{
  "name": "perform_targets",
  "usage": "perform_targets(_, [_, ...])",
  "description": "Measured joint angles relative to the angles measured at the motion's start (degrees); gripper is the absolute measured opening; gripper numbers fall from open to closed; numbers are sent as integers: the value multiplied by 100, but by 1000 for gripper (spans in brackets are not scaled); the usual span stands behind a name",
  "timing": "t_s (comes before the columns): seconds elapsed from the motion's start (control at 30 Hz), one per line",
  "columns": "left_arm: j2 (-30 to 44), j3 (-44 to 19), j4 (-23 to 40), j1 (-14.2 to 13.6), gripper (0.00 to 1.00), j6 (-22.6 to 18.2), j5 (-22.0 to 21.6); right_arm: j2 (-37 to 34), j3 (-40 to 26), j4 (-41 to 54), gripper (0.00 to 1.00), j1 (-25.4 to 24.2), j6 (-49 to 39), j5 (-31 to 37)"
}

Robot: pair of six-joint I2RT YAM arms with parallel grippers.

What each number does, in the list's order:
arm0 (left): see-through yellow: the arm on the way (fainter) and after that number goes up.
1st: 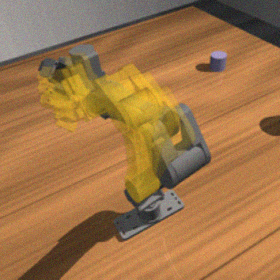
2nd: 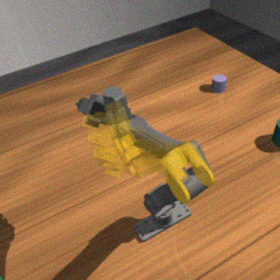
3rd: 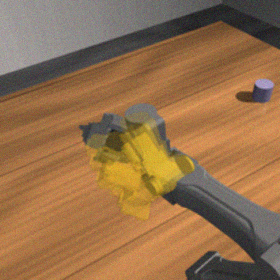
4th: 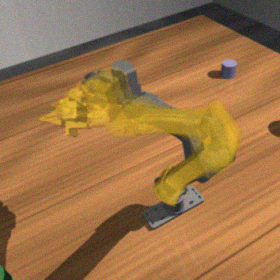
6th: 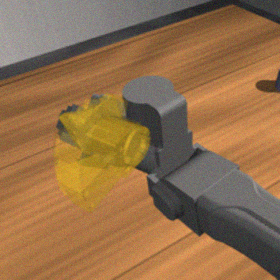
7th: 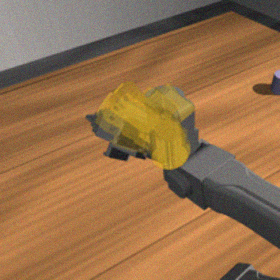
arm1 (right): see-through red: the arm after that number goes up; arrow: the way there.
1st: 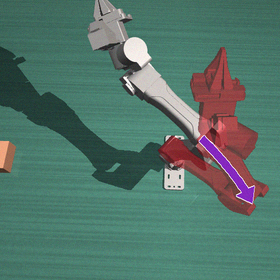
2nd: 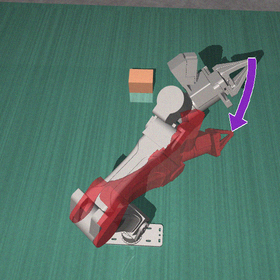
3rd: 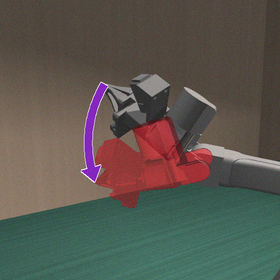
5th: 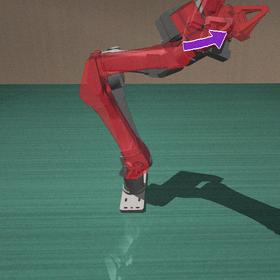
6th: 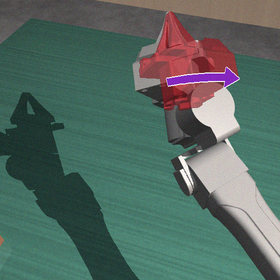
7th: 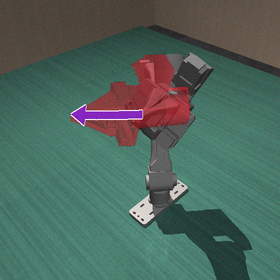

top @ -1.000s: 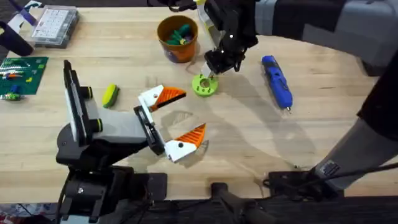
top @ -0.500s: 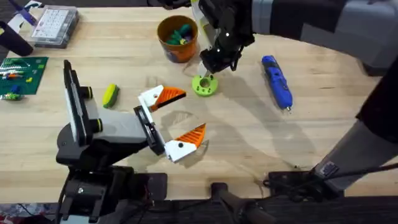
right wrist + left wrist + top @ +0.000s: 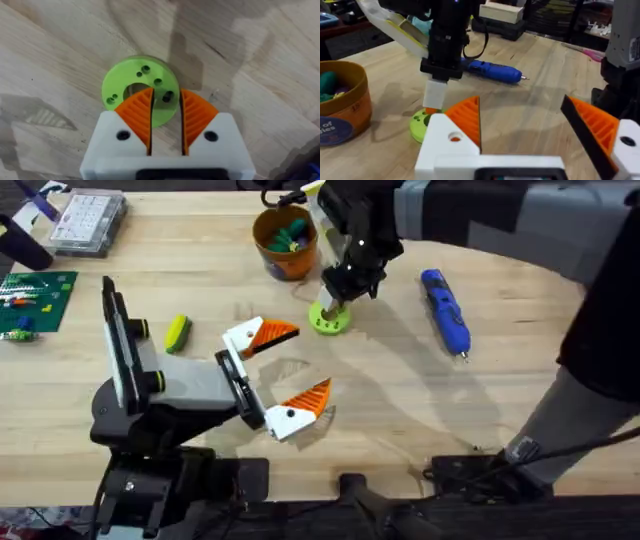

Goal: Pick up the gripper from the table and insert it into the empty holder that is missing its gripper. Then pick up a screw, insert it into the mounting hole, and use the screwdriver to tighten it. Finally, clean up the table by picking up the vegetable and placing it into the bucket.

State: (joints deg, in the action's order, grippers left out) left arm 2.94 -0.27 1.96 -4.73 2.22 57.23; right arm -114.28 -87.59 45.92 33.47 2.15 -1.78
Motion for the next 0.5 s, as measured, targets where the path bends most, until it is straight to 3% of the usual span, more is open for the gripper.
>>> perform_targets(0.5, [0,0,0,0,991,0,0,0,0,45,303,0,0,0])
